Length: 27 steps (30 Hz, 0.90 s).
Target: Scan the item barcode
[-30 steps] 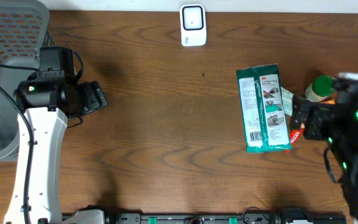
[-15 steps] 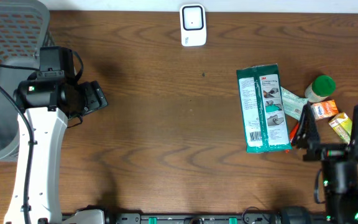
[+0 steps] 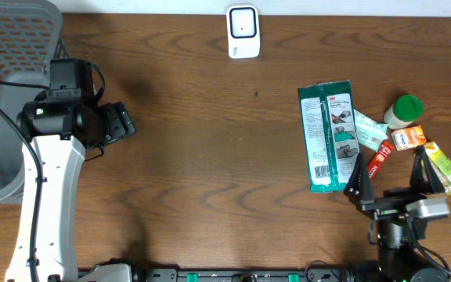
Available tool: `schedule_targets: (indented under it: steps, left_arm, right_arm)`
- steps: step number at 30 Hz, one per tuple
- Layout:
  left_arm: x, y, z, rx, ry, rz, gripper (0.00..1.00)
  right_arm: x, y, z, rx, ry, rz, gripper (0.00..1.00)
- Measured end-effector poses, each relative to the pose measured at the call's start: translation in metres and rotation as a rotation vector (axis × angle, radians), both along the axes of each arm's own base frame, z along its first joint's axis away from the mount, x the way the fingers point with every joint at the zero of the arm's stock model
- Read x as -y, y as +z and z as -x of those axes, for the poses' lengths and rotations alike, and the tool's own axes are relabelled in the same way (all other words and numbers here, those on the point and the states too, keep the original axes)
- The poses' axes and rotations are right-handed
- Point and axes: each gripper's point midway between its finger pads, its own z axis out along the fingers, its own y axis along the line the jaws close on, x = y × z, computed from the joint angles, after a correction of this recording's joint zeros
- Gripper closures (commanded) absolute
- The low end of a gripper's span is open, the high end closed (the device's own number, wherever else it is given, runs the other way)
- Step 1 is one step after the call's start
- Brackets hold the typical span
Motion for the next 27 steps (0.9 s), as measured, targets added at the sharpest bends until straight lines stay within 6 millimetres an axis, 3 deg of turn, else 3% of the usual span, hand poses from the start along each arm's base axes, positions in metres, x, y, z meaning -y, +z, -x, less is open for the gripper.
schedule_targets:
  steps: [9,17,21,27]
  left_arm:
    - [0.000,0.000,0.000,0.000,0.000,0.000,0.11]
    - [0.000,0.000,0.000,0.000,0.000,0.000,0.11]
    - [0.000,0.000,0.000,0.000,0.001,0.000,0.11]
    - [0.000,0.000,0.000,0.000,0.000,0.000,0.11]
  right_arm:
    - [-0.001,-0.053,-0.021,-0.087,-0.003,0.004,0.01]
    - [-0.001,-0.117,-0.037,-0.313,-0.013,0.028,0.01]
    - [-0.001,-0.165,-0.040,-0.505,-0.019,0.065,0.01]
    - [-0.003,-0.172,-0.039,-0.536,-0.003,0.046,0.01]
